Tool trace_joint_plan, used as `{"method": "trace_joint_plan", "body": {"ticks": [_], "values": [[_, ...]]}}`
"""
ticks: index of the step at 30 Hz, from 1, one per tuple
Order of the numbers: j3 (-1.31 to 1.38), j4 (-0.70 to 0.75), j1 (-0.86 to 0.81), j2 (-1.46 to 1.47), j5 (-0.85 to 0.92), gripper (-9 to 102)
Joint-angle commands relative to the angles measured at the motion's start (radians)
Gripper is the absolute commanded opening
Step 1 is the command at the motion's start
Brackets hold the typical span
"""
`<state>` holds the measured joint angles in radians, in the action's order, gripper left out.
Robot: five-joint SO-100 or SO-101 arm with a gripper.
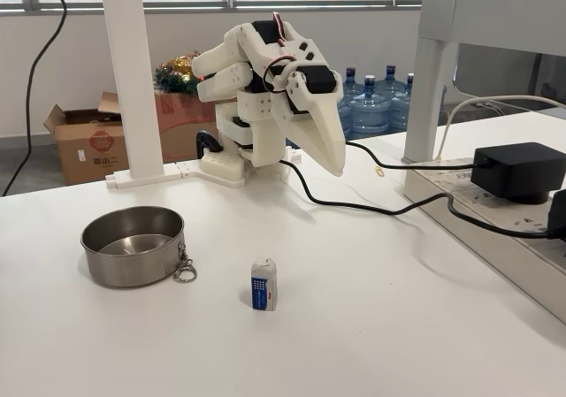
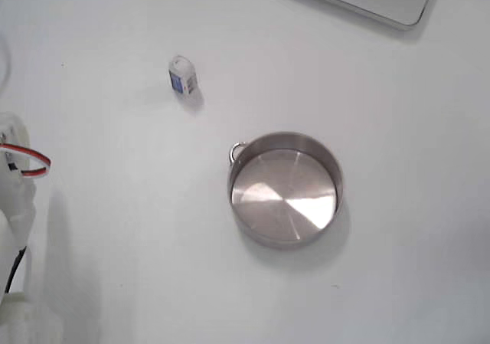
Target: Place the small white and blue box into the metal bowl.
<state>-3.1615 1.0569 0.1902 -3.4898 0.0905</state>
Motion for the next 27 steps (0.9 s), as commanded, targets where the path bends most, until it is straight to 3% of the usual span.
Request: {"method": "trace_joint_plan", "body": {"ticks": [1,27], "values": [[-0.046,0.003,0.002,-0.015,0.006,-4],[-0.044,0.003,-0.015,-0.011,0.006,-4]]}}
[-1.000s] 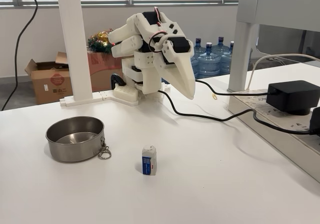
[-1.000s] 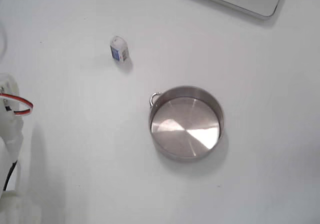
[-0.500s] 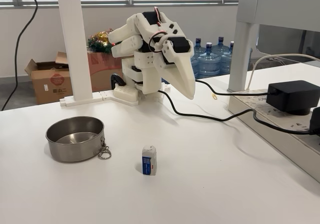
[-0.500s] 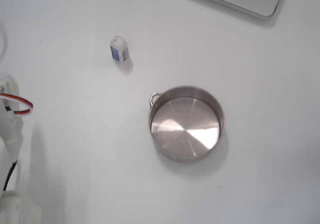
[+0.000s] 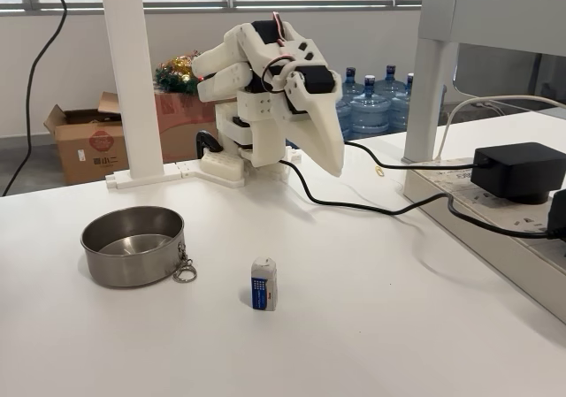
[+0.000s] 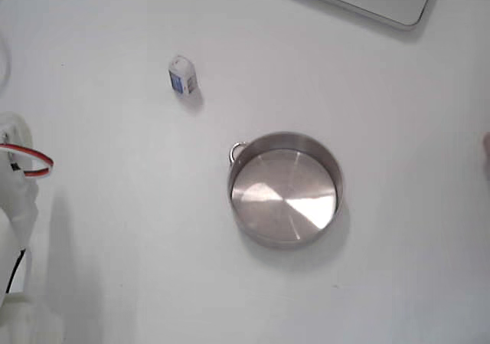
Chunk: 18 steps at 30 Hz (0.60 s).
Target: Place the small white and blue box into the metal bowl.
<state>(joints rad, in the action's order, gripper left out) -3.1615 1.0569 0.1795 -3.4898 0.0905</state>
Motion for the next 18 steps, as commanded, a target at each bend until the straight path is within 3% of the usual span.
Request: {"method": "trace_joint_plan", "body": {"ticks": [1,5,11,18], "values": [[-0.038,0.008,-0.005,0.003,0.015,-4],[-0.02,-0.035,-0.009,0.201,0.006,-4],[0.087,-0.425,-0.094,0.548,-0.012,-4],[0.176,-1.006,-0.235,0.845,-0.137,-4]]}}
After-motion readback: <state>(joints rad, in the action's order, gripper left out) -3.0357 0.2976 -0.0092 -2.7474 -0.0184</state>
